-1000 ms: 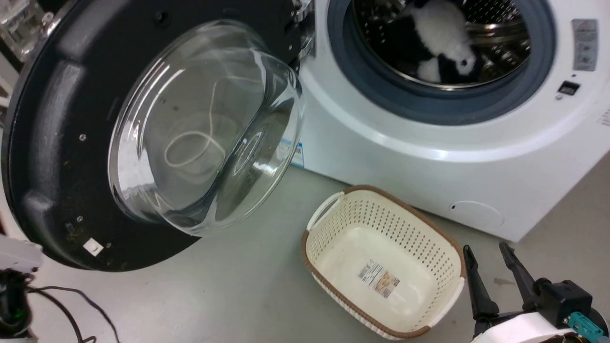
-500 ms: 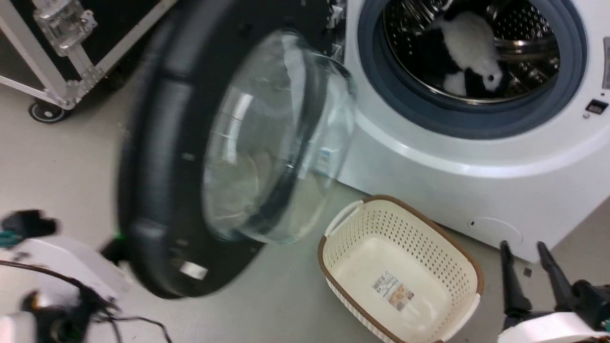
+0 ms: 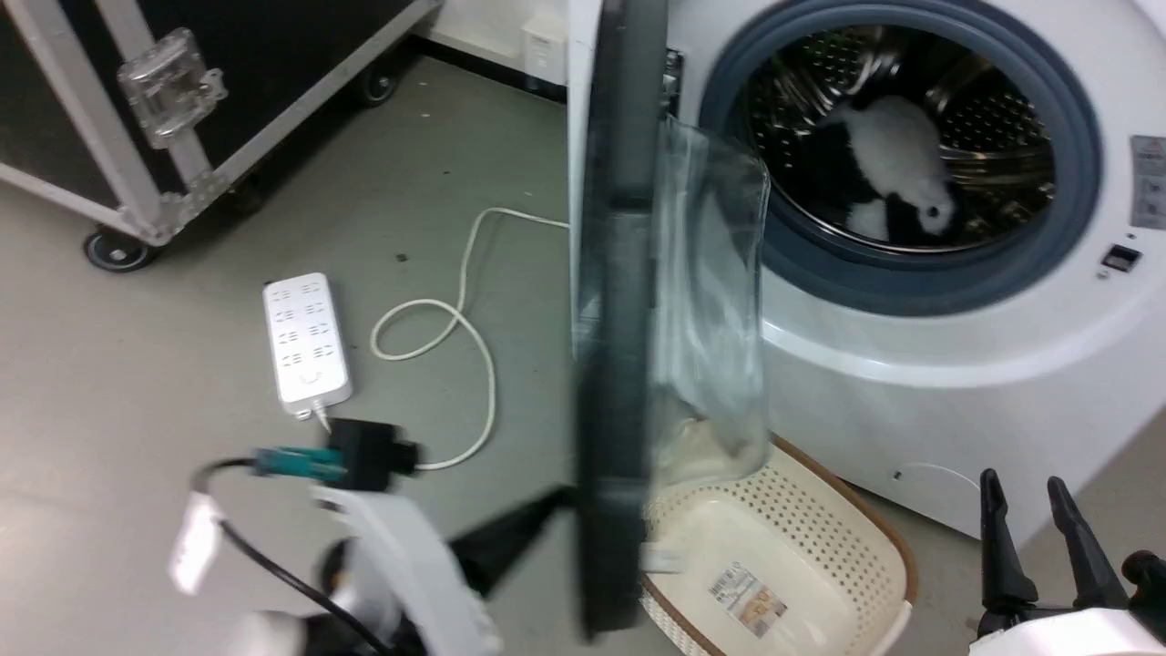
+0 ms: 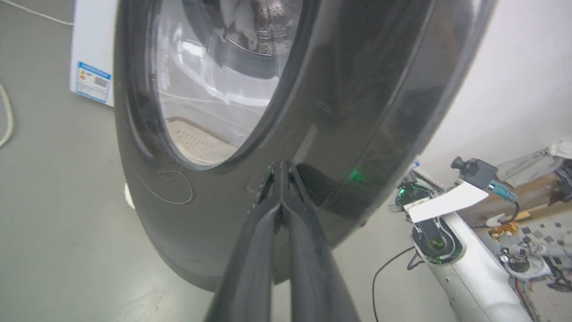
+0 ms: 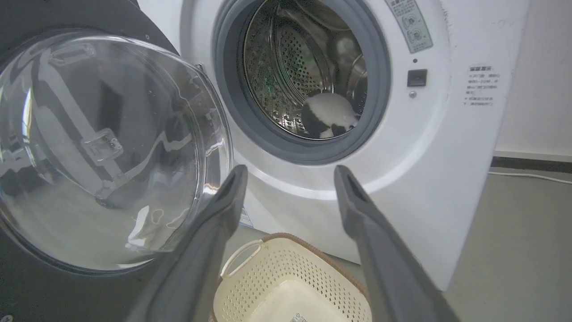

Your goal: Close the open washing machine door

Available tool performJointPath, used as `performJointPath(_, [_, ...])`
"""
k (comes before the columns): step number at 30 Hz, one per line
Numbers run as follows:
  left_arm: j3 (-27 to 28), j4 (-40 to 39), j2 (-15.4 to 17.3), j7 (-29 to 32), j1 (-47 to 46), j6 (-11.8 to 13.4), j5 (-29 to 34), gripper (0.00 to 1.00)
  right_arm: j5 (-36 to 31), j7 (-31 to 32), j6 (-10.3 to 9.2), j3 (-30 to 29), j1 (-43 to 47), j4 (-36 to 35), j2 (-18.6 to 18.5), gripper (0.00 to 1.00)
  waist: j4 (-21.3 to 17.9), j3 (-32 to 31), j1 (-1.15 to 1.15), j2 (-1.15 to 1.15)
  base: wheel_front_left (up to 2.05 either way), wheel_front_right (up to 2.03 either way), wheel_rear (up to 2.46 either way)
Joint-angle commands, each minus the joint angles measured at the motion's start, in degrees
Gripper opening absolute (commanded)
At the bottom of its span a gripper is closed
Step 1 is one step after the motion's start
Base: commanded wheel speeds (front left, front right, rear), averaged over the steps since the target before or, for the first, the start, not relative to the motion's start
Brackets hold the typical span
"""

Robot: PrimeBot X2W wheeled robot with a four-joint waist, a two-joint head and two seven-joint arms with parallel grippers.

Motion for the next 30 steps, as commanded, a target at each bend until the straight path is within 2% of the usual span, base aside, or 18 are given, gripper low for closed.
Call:
performJointPath(1, [-4.4, -0.8, 0.4, -1.3, -1.1, -0.7, -1.6, 0.0, 1.0, -0.8, 0.04, 0.0, 0.0, 0.3, 0.0, 1.0, -1.5, 0.3, 0.01, 0.0, 0.0, 0.0, 0.0])
performJointPath(6, [-14.0, 2.1, 1.1, -7.6, -6.7, -1.0, -2.0, 0.0, 1.5, -1.4, 0.04, -0.2, -0.1, 0.2, 0.0, 1.0, -5.8, 1.6, 0.01, 0.0, 0.0, 0.0, 0.0])
performJointPath(11, [-23.2, 10.3, 1.5, -14.8, -15.5, -1.3, -0.5, 0.0, 1.6, -2.0, 0.04, -1.3, -0.6, -0.2, 0.0, 1.0, -11.5, 3.5, 0.01, 0.0, 0.0, 0.0, 0.0])
performJointPath(12, [-28.2, 15.1, 1.3, -18.9, -21.4, -1.5, -0.5, 0.0, 2.0, -2.3, 0.04, -1.9, -1.3, -0.3, 0.0, 1.0, -15.8, 5.2, 0.01, 0.0, 0.0, 0.0, 0.0])
performJointPath(15, [-32.5, 20.0, 1.0, -23.2, -27.1, -1.6, -0.7, 0.0, 2.9, -2.7, 0.05, -2.4, -2.1, 0.1, 0.0, 1.0, -20.0, 6.5, 0.01, 0.0, 0.0, 0.0, 0.0])
performJointPath(19, [-35.1, 27.4, -0.1, -29.2, -33.5, -1.6, 0.9, 0.0, 3.7, -2.7, 0.05, -2.2, -2.6, 0.4, 0.0, 1.0, -24.4, 8.0, 0.01, 0.0, 0.0, 0.0, 0.0])
performJointPath(23, [-35.6, 35.1, -2.4, -35.8, -39.0, -1.6, 2.7, 0.0, 4.1, -2.7, 0.05, -2.0, -2.7, 0.6, 0.0, 1.0, -27.0, 8.6, 0.01, 0.0, 0.0, 0.0, 0.0])
performJointPath(27, [-35.7, 41.8, -3.9, -41.2, -42.6, -1.6, 4.5, 0.0, 4.1, -2.7, 0.05, -2.0, -2.5, 0.9, 0.0, 1.0, -27.5, 7.6, 0.01, 0.0, 0.0, 0.0, 0.0])
performJointPath(30, [-35.7, 44.3, -3.4, -46.8, -44.3, -1.5, 7.4, 0.0, 3.9, -2.7, 0.05, -2.4, -2.0, 1.1, 0.0, 1.0, -26.5, 5.7, 0.01, 0.0, 0.0, 0.0, 0.0])
